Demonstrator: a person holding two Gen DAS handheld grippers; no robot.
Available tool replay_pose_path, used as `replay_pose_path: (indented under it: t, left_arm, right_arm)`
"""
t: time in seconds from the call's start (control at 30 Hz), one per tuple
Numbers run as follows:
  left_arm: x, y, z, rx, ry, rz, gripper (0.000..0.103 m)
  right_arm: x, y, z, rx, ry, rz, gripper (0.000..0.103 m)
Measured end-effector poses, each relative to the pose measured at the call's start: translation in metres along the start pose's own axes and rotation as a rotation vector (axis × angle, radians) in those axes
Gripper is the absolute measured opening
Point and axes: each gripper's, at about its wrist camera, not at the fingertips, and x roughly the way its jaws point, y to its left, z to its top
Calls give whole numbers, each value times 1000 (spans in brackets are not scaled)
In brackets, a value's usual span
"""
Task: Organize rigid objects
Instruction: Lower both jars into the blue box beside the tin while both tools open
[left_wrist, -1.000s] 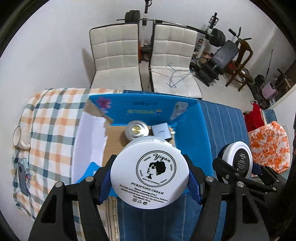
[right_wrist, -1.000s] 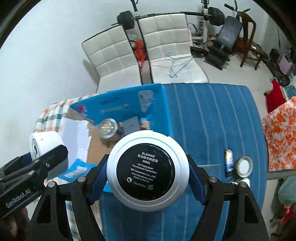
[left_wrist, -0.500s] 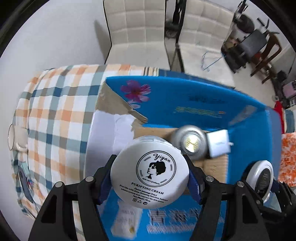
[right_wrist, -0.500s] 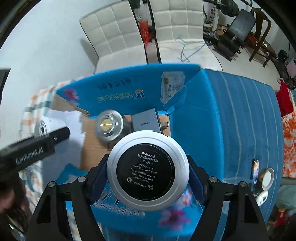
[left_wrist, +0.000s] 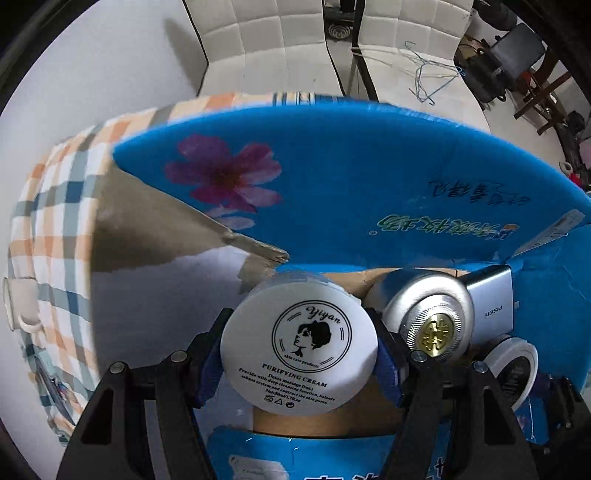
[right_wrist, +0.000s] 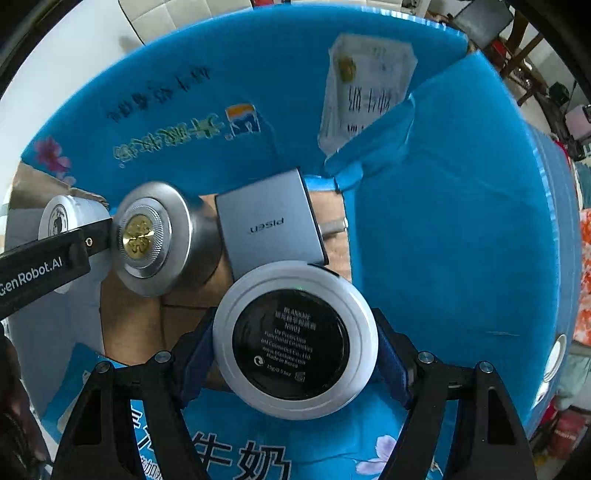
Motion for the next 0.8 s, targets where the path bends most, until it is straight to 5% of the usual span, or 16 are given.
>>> replay_pose_path:
  t: [0.2,0.4,0.53,0.63,0.8]
  left_arm:
    - [7,13,5,-77,26,-108,66]
    - [3,9,8,-40,40,-93,66]
    - [-9,8,7,-36,19,-80,73]
    - [-22,5,6,-13,-13,-65,103]
    - [-45,11,-3,-5,-60,-50,103]
  right_arm:
    - [11,1,9,19,32,21,80]
    - [22,-3,14,-1,80,10,81]
    - [21,-3,13,-14,76,16,85]
    - [17,-4,10,-22,75,18,92]
    - [4,-4,-5,-37,42,27,93]
